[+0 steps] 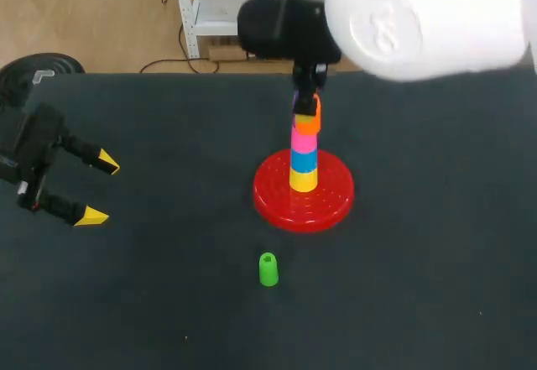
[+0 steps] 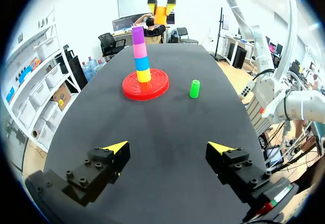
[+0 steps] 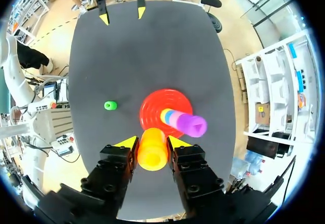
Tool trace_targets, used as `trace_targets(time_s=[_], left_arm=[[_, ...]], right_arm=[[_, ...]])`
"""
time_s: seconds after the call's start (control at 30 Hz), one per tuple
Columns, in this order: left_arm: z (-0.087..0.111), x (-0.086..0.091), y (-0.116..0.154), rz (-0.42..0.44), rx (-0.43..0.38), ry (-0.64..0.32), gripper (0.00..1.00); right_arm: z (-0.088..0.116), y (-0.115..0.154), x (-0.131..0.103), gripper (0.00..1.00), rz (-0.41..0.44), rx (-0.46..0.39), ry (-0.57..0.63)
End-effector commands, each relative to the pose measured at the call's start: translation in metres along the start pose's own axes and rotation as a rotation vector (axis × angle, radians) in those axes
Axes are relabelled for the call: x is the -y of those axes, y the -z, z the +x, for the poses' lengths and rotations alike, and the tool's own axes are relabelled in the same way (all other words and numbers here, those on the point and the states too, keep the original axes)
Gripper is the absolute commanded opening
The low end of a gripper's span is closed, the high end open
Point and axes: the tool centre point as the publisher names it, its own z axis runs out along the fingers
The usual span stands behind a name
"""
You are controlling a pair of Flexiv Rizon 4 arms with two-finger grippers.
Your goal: Pick up and stack the cylinders on the red base in this order: pink,purple,orange,green
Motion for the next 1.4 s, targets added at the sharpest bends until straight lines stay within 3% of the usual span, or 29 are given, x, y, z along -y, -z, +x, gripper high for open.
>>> trace_targets(time_s=[0.03,0.6,1.4], left_arm=[[0.001,0.000,0.000,-0.001,0.003,-0.002,1.00],[0.001,0.000,0.000,-0.001,0.003,-0.002,1.00],[0.001,0.000,0.000,-0.001,0.003,-0.002,1.00]], right_arm=[[-0.006,0.002,0.020,0.00,-0.035,0.009,0.003],[-0.014,0.005,0.052,0.00,-0.055,-0.025,-0.004],[-0.010,-0.015,0.057,0.00,-0.129,-0.019,-0.023]])
